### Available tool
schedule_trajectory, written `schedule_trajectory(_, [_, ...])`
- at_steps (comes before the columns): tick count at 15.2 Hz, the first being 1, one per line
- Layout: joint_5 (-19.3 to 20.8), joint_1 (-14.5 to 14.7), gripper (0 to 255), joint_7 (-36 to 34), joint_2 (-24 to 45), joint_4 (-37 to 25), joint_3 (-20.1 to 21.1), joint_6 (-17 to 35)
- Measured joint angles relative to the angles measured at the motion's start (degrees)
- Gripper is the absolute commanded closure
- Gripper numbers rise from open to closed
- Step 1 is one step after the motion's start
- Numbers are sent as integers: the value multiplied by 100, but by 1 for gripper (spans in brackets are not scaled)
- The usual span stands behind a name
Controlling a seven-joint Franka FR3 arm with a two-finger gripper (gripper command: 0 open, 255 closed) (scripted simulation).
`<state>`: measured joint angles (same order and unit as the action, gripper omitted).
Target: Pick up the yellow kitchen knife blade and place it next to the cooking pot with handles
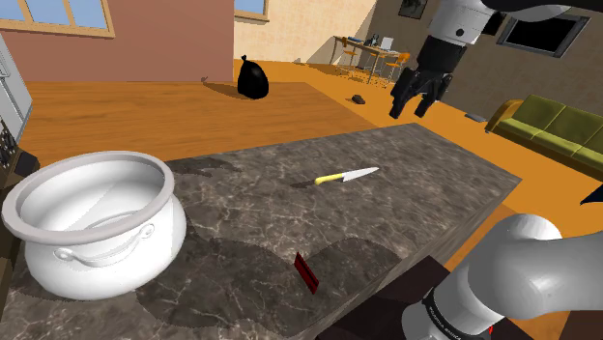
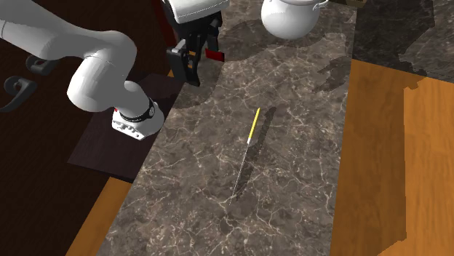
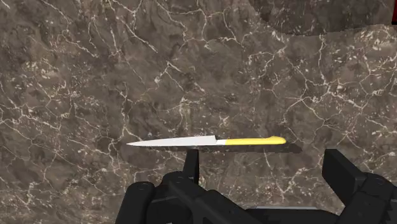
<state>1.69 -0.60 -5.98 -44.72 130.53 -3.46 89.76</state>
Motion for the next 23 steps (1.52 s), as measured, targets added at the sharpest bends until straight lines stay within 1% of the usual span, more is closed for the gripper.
schedule_trajectory(1, [0,0,0,0,0,0,0,0])
schedule_trajectory(2, [-26,-49,0,-147,51,45,40,85])
schedule_trajectory(4, [-105,-219,0,-671,227,205,163,384])
schedule_trajectory(8, [-285,-613,0,-1981,641,523,470,1048])
schedule_trajectory(10, [-366,-808,0,-2642,930,709,617,1479])
schedule_trajectory(14, [-485,-1193,0,-3979,1574,798,879,2149])
schedule_trajectory(20, [-554,-1733,0,-5920,2551,988,1128,3206])
schedule_trajectory(23, [-547,-1990,0,-6858,3048,1001,1176,3667])
